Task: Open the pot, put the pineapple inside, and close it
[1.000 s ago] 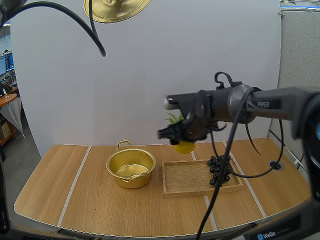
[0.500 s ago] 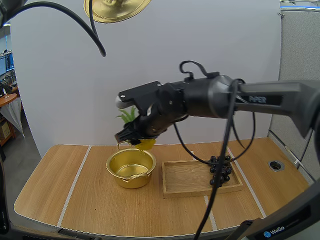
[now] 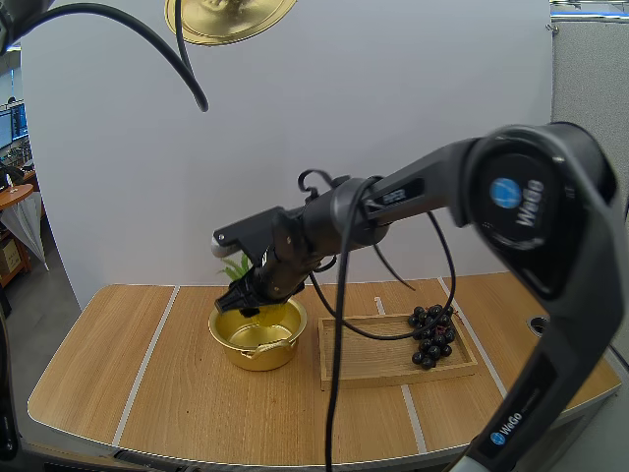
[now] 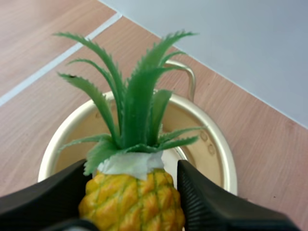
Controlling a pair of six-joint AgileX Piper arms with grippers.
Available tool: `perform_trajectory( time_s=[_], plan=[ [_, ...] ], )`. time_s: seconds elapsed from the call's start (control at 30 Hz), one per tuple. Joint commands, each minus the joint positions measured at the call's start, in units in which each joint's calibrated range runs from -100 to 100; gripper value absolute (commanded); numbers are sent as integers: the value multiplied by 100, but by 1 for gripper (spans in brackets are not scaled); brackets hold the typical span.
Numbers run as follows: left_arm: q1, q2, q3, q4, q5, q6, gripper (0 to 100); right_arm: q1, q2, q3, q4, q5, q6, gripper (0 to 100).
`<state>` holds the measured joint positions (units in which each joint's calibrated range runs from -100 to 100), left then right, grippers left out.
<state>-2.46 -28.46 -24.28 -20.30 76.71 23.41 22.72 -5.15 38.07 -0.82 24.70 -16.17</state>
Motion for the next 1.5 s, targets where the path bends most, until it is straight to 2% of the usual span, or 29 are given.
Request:
perform_trajectory(
  time_s=[0.0,0.13,0.37,0.63,1.2,1.23,1.27,1.3,1.33,1.37,1.43,1.47],
  plan=[
    [-9,-48,-57,-30,-190,-57,0,3,286,-36,-38,-507,-62,0],
    [-9,-48,-57,-30,-190,-57,0,3,613,-57,-38,-793,-62,0],
    [-9,-48,-57,-30,-190,-57,0,-119,1084,-451,-38,-415,-62,0],
    [-9,-48,-57,-30,-190,-57,0,-177,1413,-500,-38,-399,-62,0],
    [-9,-48,-57,-30,-190,-57,0,-180,1544,-500,82,16,-62,0],
    [-9,-48,-57,-30,-190,-57,0,-180,1544,-500,82,54,-62,3],
    [-9,-48,-57,-30,-190,-57,0,-180,1544,-500,82,122,-62,14],
    [-9,-48,-57,-30,-190,-57,0,-180,1544,-500,82,121,-62,18],
    [-9,-48,-57,-30,-190,-57,0,-180,1544,-500,82,189,-62,34],
    [-9,-48,-57,-30,-190,-57,0,-180,1544,-500,82,297,-62,64],
    [-9,-48,-57,-30,-190,-57,0,-180,1544,-500,82,317,-62,97],
    [-9,-48,-57,-30,-190,-57,0,-180,1544,-500,82,331,-62,100]
  ],
)
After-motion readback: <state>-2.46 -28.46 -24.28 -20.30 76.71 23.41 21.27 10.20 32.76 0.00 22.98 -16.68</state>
